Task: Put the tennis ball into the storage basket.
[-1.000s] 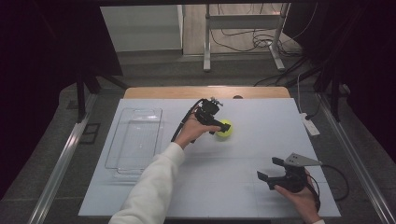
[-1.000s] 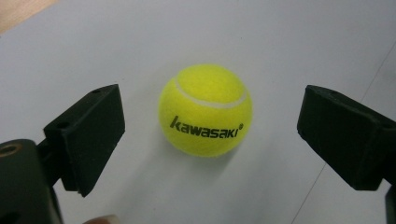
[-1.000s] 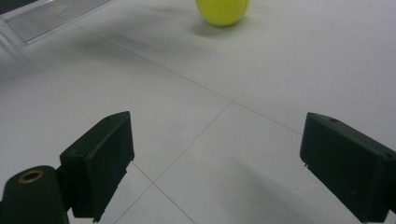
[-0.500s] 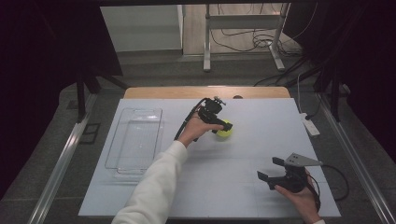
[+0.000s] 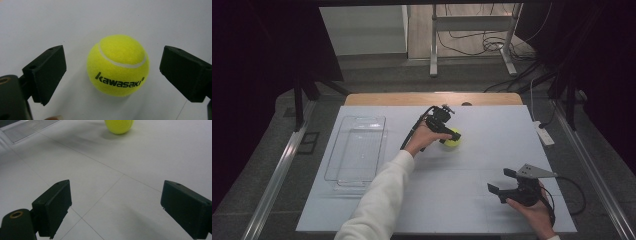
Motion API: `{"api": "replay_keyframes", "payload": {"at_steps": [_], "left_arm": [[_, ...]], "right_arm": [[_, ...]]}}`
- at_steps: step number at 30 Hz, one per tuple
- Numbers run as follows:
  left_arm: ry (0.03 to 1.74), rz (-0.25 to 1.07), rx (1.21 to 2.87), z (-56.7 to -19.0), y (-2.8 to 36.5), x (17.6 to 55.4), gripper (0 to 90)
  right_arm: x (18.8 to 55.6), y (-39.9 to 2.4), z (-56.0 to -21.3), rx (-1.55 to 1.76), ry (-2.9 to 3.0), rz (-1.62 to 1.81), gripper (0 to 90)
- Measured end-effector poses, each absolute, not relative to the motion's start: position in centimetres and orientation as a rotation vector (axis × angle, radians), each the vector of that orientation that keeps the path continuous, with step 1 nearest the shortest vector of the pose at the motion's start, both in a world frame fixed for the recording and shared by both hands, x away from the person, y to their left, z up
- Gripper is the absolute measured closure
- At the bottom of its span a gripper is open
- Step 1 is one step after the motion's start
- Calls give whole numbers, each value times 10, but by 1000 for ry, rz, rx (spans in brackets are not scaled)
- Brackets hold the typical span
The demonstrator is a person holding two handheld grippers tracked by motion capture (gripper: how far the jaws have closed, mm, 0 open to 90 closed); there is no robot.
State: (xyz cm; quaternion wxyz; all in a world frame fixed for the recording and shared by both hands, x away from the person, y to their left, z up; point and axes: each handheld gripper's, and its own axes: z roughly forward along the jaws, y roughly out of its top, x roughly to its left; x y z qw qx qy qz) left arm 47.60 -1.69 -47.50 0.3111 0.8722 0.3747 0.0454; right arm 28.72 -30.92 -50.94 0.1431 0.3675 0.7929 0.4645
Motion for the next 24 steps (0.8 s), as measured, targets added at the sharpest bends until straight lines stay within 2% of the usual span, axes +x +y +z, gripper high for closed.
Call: {"api": "replay_keyframes", "payload": {"at_steps": [18, 24], "left_arm": [[1004, 132, 2353, -490, -27, 478, 75], [999, 141, 2344, -489, -27, 477, 148]], "right_arm": [[287, -309, -510, 1059, 2286, 1335, 97], [287, -310, -510, 1059, 2286, 1335, 97]]}}
